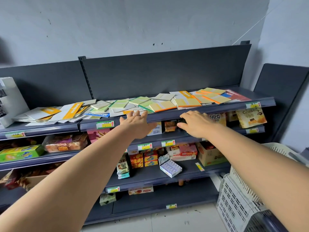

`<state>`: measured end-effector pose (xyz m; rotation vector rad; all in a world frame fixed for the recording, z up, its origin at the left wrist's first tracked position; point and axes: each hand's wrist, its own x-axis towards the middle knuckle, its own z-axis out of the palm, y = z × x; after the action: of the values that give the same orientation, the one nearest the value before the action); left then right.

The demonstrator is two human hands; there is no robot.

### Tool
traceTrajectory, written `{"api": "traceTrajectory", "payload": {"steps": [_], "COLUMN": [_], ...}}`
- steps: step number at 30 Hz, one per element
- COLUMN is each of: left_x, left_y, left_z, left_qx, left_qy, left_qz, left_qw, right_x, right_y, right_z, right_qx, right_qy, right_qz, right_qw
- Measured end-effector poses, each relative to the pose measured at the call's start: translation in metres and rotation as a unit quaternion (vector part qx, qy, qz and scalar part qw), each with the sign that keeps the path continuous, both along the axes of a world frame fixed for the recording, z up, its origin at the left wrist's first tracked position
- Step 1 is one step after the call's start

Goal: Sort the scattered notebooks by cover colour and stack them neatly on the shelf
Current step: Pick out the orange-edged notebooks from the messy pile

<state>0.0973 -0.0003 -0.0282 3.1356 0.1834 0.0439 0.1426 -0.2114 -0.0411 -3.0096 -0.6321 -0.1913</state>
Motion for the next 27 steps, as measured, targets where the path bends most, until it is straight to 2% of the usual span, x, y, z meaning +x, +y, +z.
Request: {"api": "traceTrajectory", "payload": {"steps": [5, 15, 21, 27], "left_x": [0.074, 0.211, 0.247, 0.279], "left_y": [0.009, 0.010, -0.004, -0.005], "left_z": [-0.012, -0.030, -0.034, -0.035], "left_qx": [-0.023, -0.072, -0.088, -0.088], "left_qy": [0.012, 0.030, 0.029, 0.025], "left_qz": [-0.059, -0.104, -0.149, -0.153], "left_qw": [0.998, 0.992, 0.984, 0.984], "right_x": [0.058, 0.162, 0.188, 0.218], "right_y": [0.001, 0.002, -0.010, -0.017], "right_z": [-0.006, -0.040, -0.042, -0.043], "right_qx": [-0.007, -0.010, 0.003, 0.004], "right_qy": [0.012, 0.026, 0.050, 0.030], "right_qz": [-0.013, -0.075, -0.097, -0.101], "right_qw": [1.000, 0.997, 0.994, 0.994]}}
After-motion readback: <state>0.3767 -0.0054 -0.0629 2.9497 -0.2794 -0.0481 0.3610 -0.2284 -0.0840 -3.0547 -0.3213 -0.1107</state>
